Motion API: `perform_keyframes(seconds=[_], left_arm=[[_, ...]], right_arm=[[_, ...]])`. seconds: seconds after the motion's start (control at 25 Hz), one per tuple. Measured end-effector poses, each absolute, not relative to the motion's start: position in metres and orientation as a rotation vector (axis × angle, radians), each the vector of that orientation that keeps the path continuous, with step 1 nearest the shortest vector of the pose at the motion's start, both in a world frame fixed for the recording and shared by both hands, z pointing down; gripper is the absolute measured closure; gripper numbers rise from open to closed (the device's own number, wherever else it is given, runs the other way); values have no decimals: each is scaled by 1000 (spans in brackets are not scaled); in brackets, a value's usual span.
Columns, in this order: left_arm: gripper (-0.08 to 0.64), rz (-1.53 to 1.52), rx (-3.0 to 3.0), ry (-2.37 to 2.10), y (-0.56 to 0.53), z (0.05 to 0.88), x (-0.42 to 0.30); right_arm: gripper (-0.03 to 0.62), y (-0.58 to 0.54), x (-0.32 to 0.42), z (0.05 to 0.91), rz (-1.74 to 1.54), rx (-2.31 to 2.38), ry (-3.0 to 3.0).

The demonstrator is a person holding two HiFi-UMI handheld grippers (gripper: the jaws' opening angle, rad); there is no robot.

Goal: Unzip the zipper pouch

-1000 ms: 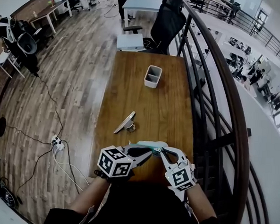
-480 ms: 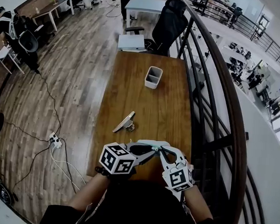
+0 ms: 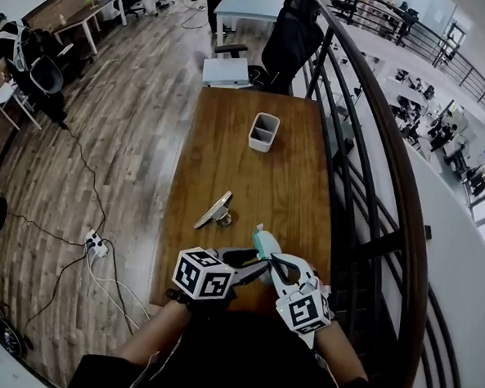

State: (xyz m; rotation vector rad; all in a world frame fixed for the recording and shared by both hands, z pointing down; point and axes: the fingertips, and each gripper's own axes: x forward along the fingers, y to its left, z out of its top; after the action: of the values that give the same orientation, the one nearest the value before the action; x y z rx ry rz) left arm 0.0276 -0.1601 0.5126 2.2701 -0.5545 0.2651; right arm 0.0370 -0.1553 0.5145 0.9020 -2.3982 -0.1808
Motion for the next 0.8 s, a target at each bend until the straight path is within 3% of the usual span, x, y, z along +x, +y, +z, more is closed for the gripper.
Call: perform_keyframes(seconds=[0.16,0.56,0.64,0.8], left_arm=[[393,294,2309,-566,-160,514,26],[470,268,2306,-510,-157,510,20],[528,268,2308,-534,-160,512,17],[532,282,2317,-538,-162,513,14]], right_arm=[[591,-154,37,516,-147,914,-2409],[591,-155,46,519,-102,937,-2415],[591,-156,48,519,-80,945,-2424],[591,-158,45,517,-71,942,-2438]])
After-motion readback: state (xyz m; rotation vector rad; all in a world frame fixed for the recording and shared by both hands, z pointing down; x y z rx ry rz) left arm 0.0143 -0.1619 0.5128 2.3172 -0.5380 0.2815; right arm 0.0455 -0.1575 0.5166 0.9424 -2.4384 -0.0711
